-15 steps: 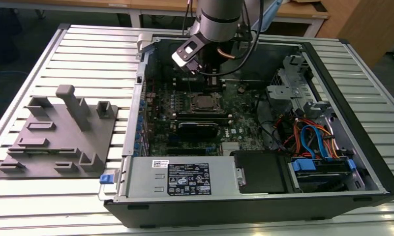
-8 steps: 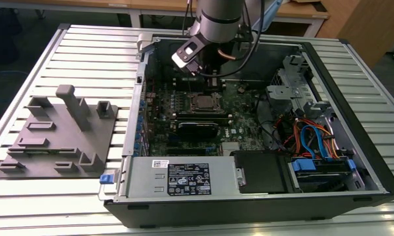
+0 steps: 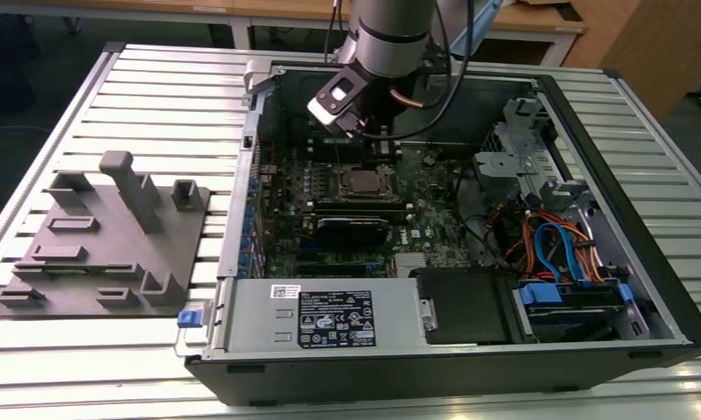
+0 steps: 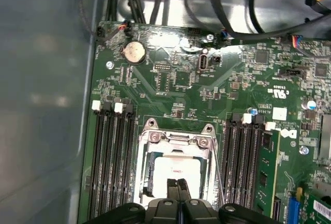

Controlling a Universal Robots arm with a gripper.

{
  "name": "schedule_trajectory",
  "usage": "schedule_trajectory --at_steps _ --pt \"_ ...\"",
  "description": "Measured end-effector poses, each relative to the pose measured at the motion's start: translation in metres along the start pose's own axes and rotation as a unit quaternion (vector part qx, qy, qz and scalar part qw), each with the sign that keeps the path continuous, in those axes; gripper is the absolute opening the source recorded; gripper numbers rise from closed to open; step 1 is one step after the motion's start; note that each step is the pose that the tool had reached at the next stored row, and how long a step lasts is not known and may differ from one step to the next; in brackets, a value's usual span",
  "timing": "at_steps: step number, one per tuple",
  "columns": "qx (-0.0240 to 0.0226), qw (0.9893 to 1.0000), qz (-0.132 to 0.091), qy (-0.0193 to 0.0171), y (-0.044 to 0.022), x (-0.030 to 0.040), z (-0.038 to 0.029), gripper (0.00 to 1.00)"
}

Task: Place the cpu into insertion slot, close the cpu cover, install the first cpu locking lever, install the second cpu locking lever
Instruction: 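Install the first cpu locking lever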

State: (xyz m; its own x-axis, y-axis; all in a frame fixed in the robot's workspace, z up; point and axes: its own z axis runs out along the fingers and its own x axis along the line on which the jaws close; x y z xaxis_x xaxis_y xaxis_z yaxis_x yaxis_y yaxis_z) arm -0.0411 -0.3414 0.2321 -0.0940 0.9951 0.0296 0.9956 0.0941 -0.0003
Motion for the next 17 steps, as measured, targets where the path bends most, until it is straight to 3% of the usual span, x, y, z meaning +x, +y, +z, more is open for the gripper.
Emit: schedule_trajectory --at_steps 8,17 --pt "0.0011 0.9993 -0.036 0.0000 0.0000 0.0000 0.0000 0.10" --pt "0.0017 0.9982 -0.060 0.0000 -0.0001 -0.0011 0.0000 0.10"
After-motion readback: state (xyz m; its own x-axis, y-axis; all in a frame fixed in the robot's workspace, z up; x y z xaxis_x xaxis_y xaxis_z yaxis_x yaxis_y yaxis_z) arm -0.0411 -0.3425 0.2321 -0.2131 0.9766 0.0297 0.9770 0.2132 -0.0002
